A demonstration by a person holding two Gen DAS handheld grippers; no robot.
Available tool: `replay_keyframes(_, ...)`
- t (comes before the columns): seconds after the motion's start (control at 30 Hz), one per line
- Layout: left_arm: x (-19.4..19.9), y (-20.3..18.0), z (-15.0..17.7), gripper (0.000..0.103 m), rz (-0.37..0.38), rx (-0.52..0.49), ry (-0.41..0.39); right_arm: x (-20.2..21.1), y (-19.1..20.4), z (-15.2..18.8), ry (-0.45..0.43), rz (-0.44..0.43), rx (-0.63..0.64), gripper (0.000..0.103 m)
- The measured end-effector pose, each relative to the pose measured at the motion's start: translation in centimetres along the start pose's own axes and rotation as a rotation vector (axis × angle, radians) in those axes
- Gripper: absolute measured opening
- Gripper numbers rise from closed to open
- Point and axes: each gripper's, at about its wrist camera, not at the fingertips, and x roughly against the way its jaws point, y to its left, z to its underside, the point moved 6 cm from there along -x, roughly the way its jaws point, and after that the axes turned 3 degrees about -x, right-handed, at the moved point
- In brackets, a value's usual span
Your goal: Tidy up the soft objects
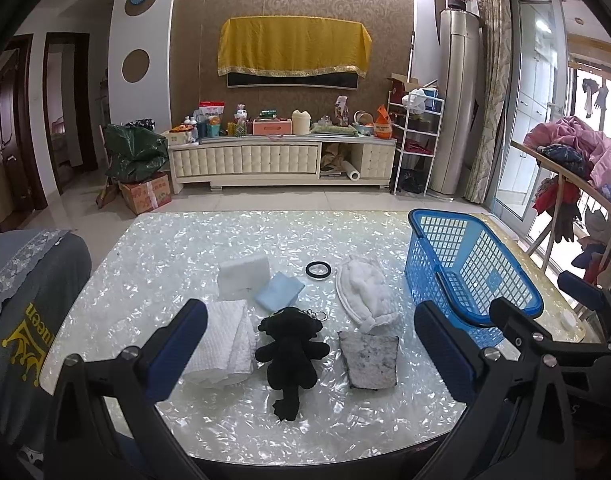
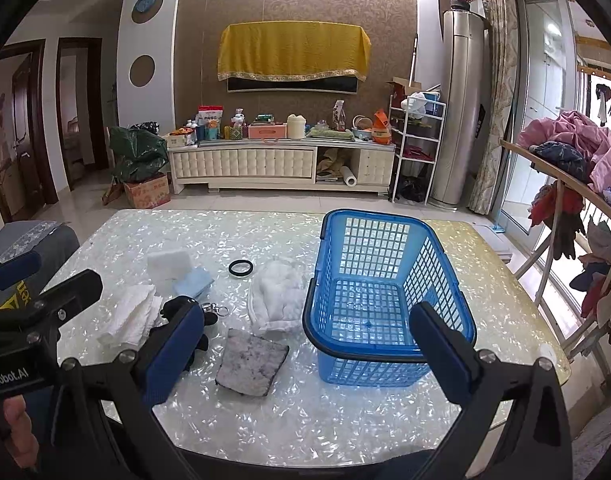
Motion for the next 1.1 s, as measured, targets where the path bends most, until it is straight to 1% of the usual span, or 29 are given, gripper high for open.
replay_keyframes(0.13, 0.35, 0.03, -0.08, 0.103, -0.004, 0.003, -0.016, 0.10, -0.02, 0.07, -0.001, -0.003, 0.007, 0.103)
replay_keyframes(0.4, 0.19, 0.02, 0.06, 0.103, -0.001, 0.001, -0.005, 0.16, -0.11, 0.19, 0.003, -0.009, 0.002, 0.103)
replay_keyframes(1.1, 0.50, 0.03, 0.29, 0.103, 0.001, -0.005, -0.008, 0.10, -0.29, 0.24, 0.004, -0.007, 0.007, 0.103)
